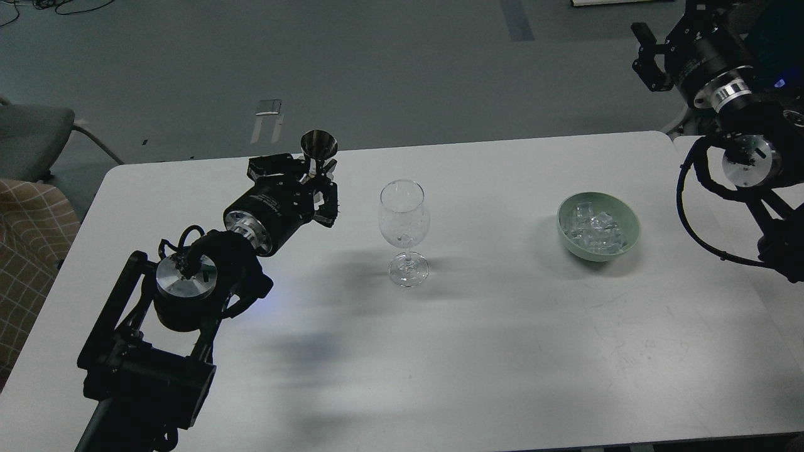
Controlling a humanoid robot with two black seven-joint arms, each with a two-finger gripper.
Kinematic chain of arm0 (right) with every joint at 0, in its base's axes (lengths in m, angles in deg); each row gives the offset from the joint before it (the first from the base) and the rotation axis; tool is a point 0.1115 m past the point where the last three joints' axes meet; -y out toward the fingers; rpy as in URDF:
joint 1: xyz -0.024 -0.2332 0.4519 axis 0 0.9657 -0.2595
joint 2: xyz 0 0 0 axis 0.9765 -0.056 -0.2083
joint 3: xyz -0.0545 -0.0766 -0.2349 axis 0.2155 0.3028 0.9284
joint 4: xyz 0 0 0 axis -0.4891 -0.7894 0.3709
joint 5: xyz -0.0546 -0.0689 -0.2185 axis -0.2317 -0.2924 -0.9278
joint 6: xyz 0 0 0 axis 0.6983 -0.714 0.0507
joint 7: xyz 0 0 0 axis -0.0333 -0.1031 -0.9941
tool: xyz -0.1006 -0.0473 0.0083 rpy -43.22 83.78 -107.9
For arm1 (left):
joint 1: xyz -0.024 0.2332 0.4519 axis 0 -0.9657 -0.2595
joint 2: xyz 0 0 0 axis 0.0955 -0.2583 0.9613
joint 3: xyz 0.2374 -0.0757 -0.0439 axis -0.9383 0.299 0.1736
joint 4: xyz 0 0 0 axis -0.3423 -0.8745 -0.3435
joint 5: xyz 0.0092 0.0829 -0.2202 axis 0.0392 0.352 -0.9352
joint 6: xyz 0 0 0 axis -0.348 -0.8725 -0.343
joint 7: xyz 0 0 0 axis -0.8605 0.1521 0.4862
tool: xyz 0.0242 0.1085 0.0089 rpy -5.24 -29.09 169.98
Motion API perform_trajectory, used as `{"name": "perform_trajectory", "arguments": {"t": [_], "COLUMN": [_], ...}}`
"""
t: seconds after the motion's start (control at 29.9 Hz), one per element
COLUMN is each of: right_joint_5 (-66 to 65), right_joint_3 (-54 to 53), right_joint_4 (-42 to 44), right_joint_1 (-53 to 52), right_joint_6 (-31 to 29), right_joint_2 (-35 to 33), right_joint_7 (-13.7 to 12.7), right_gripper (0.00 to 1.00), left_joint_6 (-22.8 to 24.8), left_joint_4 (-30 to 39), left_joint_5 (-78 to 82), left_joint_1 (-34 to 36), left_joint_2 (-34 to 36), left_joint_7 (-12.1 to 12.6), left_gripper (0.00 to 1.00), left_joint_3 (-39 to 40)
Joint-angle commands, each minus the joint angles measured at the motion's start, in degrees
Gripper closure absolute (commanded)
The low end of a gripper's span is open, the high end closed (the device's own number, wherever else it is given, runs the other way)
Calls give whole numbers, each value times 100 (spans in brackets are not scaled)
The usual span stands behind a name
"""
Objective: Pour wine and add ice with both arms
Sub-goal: 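Carry the jigger with the left gripper toward the wine glass, then hold the jigger above the glass rim with the left gripper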
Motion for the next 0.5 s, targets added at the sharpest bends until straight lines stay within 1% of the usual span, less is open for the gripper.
{"name": "perform_trajectory", "arguments": {"t": [0.0, 0.47], "right_joint_5": [0, 0], "right_joint_3": [0, 0], "right_joint_4": [0, 0], "right_joint_1": [0, 8], "right_joint_6": [0, 0], "right_joint_2": [0, 0], "right_joint_7": [-1, 8], "right_gripper": [0, 0], "left_joint_6": [-7, -104], "left_joint_4": [-1, -80], "left_joint_5": [124, 318], "left_joint_1": [13, 224], "left_joint_2": [-65, -258], "left_joint_7": [-2, -2], "left_gripper": [100, 100], "left_joint_3": [-156, -174]}}
